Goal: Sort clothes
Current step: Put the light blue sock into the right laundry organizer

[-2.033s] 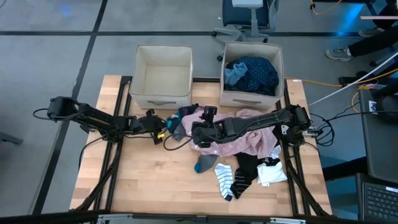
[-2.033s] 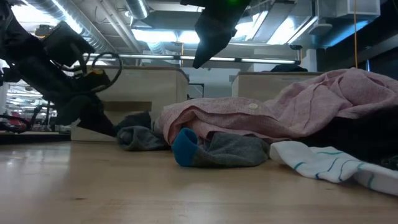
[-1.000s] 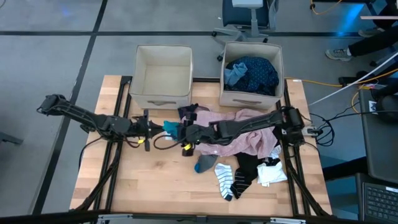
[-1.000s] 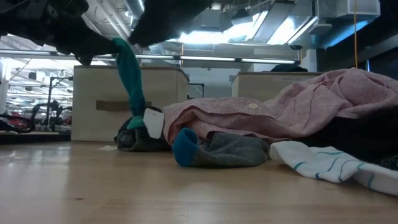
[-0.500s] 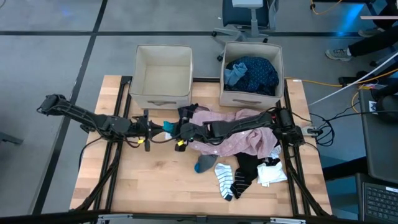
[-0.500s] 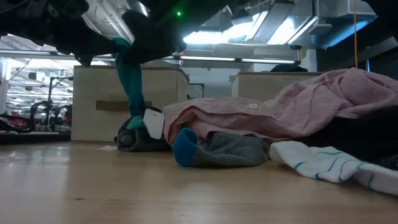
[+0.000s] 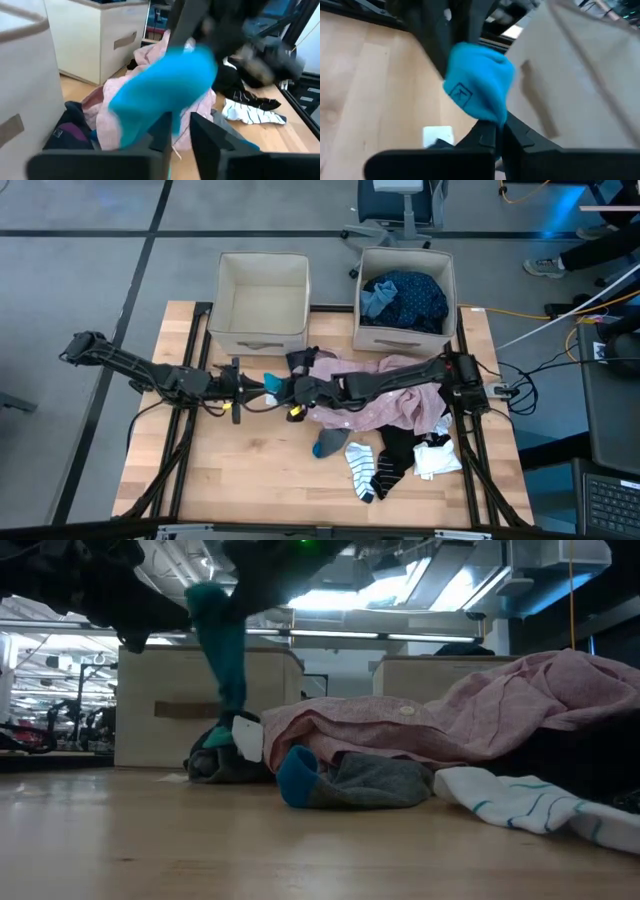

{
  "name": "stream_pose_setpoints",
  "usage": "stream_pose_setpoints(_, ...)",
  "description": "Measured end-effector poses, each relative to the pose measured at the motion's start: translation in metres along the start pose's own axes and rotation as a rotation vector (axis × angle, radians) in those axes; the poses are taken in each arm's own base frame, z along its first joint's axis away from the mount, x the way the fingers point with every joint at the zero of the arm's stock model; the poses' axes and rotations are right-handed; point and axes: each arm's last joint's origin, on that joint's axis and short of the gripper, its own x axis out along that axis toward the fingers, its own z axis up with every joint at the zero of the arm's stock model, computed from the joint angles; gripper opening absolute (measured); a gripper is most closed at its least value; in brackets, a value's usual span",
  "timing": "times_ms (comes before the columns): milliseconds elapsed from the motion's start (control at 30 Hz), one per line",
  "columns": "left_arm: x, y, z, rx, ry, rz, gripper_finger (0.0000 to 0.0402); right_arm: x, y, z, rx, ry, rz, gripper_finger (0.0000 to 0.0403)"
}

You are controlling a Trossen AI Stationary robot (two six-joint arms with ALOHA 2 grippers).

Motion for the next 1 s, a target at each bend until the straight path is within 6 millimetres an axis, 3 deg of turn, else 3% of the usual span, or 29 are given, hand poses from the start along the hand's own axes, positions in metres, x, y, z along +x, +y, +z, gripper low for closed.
stream_pose_setpoints(233,0.0,0.001,-0.002,0.039,0.024,0.005,0.0147,-0.05,-0.034,0.016,-0.032,0.07,-0.125,0.0014)
stream_pose_setpoints(400,0.0,0.002,-0.006,0.057,0.057,0.014,0.0161,-0.092,-0.071,0.018,-0.029,0.158,-0.297,0.0007)
stream_pose_setpoints(567,0.0,0.002,-0.007,0.06,0.069,0.017,0.0162,-0.124,-0.108,0.007,-0.004,0.278,-0.45,0.0017)
stream_pose_setpoints(767,0.0,0.002,-0.007,0.06,0.067,0.018,0.0162,-0.139,-0.159,-0.018,0.085,0.442,-0.552,0.0007)
stream_pose_setpoints(1000,0.0,0.002,-0.007,0.051,0.067,0.018,0.0162,-0.125,-0.208,-0.054,0.162,0.655,-0.559,0.0016)
